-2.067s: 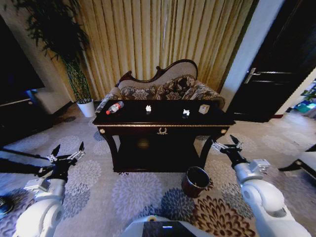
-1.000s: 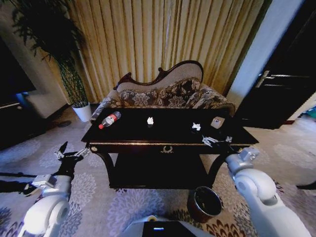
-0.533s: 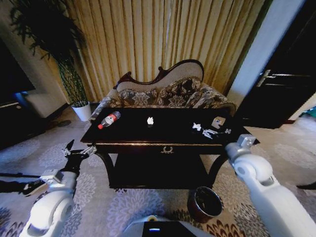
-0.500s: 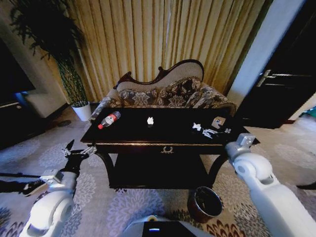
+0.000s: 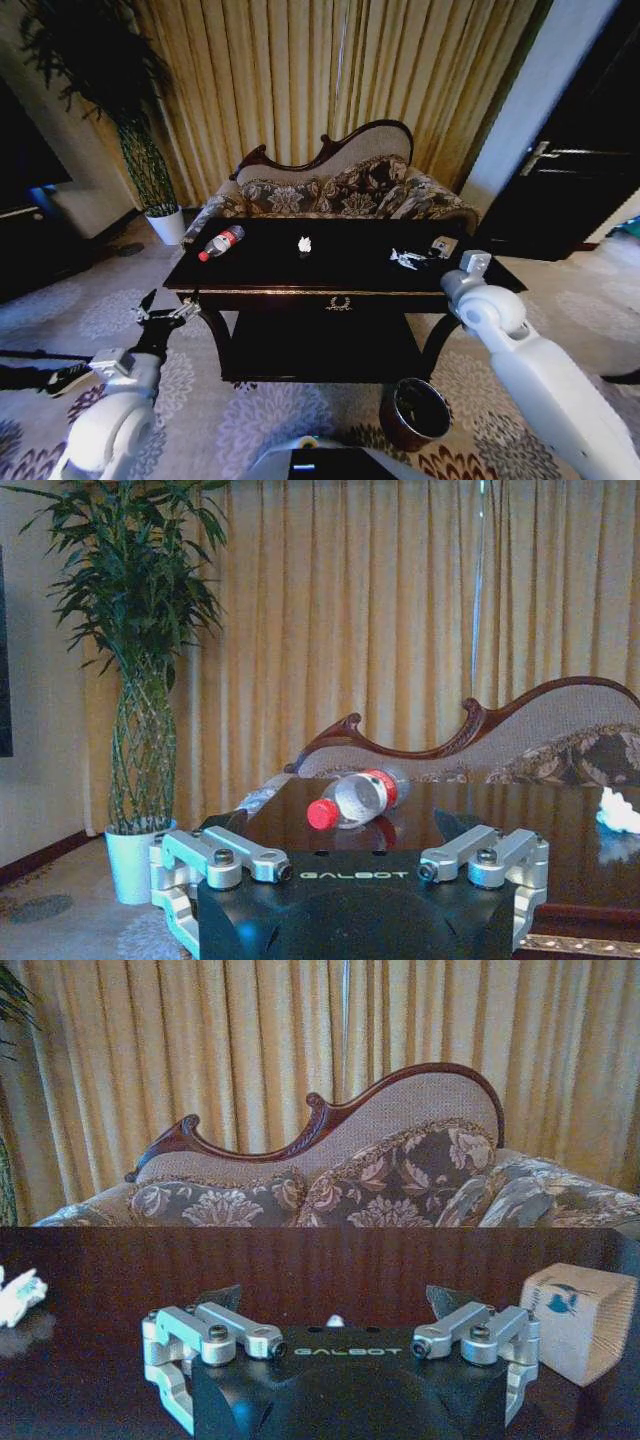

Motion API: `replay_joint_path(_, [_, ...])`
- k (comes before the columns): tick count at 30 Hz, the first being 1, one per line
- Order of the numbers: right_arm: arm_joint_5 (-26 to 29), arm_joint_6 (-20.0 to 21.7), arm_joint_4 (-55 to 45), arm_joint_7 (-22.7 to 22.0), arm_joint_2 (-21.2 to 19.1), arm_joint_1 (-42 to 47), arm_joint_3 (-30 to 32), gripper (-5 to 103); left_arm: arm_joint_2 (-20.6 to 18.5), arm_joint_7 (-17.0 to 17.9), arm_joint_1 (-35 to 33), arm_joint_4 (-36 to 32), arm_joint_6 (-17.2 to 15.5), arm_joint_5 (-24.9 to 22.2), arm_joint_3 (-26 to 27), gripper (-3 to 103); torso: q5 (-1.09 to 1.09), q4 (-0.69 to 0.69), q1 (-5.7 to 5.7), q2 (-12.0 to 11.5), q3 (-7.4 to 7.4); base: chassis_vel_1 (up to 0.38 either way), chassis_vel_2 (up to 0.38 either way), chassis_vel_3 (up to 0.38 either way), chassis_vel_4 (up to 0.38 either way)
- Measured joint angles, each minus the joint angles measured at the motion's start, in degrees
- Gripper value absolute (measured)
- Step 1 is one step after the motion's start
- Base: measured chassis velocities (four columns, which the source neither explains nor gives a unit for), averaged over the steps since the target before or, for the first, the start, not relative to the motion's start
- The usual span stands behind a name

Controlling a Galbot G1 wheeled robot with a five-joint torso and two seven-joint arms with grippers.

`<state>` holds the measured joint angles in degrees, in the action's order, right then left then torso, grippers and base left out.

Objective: Move to the front of the table and place the trash on the table into the trash bin.

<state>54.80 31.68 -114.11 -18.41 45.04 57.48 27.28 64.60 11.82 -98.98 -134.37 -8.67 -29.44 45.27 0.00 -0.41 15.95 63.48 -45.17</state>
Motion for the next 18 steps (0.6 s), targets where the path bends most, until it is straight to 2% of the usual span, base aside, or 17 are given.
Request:
replay_joint_path(7, [2.69,1.92,3.56,0.10,-0.29,-5.73,-5.99,100,0.13,0.79,-0.13,-0.90,0.00,0.25,-0.87,100,0.00,0.00,0.00,0.00,0.00,0.000,0.000,0.000,0.000])
replay_joint_path(18, [0.60,2.10,9.80,-0.53,2.61,-10.99,-12.74,100,0.61,0.54,0.10,-0.16,1.95,-1.37,-1.15,100,-0.01,0.00,0.00,0.00,0.00,0.000,0.000,0.000,0.000])
